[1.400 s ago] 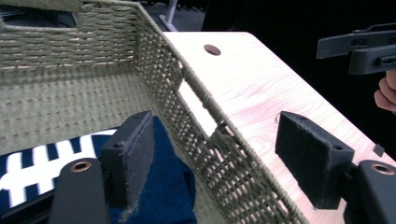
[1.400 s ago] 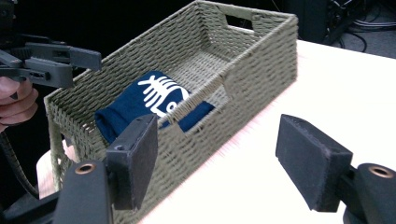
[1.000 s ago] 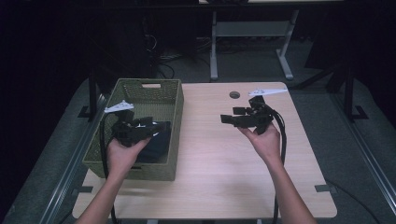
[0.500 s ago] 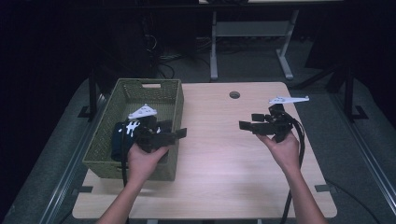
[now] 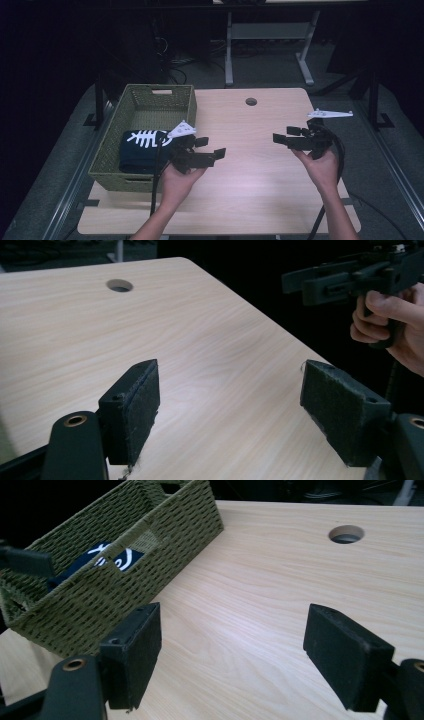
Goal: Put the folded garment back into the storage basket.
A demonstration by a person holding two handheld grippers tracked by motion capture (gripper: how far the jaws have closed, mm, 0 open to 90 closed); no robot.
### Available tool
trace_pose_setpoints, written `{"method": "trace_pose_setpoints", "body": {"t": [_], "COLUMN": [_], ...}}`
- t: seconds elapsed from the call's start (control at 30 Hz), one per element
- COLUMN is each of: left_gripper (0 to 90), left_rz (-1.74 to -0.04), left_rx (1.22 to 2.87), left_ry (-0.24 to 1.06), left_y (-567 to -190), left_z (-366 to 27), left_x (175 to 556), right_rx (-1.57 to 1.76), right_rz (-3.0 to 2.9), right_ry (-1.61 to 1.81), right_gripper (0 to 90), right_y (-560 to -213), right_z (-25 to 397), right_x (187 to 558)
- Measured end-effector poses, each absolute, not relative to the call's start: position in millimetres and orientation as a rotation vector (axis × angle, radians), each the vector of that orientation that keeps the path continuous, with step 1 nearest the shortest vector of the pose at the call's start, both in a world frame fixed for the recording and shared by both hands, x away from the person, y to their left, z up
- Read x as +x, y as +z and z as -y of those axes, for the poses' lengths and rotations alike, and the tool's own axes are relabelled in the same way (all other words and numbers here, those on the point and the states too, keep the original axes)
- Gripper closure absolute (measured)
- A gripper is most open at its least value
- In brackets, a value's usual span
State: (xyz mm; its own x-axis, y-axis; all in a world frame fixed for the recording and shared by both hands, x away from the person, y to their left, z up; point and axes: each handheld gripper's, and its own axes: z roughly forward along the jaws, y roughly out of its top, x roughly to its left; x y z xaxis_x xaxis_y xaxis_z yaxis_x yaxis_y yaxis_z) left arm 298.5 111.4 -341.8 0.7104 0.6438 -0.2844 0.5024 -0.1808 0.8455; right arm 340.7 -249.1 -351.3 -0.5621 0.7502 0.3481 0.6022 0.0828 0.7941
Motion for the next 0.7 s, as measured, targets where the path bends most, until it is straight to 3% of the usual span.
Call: {"method": "trace_pose_setpoints", "body": {"t": [0.37, 0.7], "left_gripper": [23.4, 22.7], "left_rz": [-0.82, -0.779], "left_rx": [1.88, 1.918], "left_ry": [0.117, 0.079], "left_y": [-365, -396], "left_z": [-63, -43], "left_x": [279, 262], "right_rx": [1.472, 1.566], "right_rz": [-2.131, -2.084], "right_ry": [1.423, 1.398], "right_gripper": [22.7, 21.9], "right_y": [-373, -404], "right_z": [293, 327], "right_x": [321, 298]}}
